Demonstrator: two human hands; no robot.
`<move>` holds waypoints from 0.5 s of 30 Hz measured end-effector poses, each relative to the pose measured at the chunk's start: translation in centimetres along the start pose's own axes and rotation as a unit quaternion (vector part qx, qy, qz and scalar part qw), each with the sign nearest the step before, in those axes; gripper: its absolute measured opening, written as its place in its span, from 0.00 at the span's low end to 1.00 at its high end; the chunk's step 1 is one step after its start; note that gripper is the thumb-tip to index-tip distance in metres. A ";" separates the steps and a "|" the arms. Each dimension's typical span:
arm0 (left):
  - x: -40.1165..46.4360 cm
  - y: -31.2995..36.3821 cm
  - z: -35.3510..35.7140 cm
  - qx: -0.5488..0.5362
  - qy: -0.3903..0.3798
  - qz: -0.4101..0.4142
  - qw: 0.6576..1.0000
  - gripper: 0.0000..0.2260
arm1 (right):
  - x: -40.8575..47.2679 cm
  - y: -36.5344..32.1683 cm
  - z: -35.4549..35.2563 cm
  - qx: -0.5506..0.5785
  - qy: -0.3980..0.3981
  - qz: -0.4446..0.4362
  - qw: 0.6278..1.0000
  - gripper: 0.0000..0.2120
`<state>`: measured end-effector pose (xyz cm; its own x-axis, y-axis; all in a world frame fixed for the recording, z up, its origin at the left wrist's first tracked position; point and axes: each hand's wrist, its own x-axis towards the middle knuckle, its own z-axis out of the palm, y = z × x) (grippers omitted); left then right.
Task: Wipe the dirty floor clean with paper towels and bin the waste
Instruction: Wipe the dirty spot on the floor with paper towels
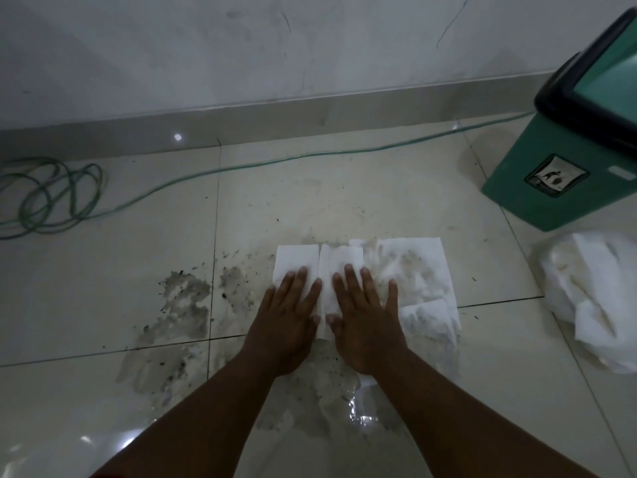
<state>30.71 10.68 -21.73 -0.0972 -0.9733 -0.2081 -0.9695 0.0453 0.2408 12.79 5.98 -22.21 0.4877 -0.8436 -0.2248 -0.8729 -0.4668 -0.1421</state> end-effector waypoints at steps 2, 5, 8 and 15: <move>0.0 -0.1 -0.1 0.014 0.009 -0.001 1.000 0.29 | -0.1 -0.1 -0.2 0.003 0.019 0.005 1.000 0.34; 0.2 0.1 -0.5 0.021 0.017 0.011 1.000 0.28 | -0.4 -0.1 -0.5 0.002 0.026 -0.009 1.000 0.33; 0.1 0.2 -0.4 0.039 -0.024 0.025 0.999 0.28 | -0.6 -0.1 -0.8 0.000 0.022 -0.018 1.000 0.33; -0.5 1.2 -0.5 0.017 -0.013 0.017 1.000 0.30 | -1.9 -0.3 -1.3 0.004 0.012 -0.045 0.999 0.33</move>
<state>29.76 11.10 -20.85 -0.1352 -0.9651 -0.2243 -0.9724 0.0859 0.2168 12.14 7.39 -20.47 0.5635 -0.8045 -0.1879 -0.8254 -0.5387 -0.1688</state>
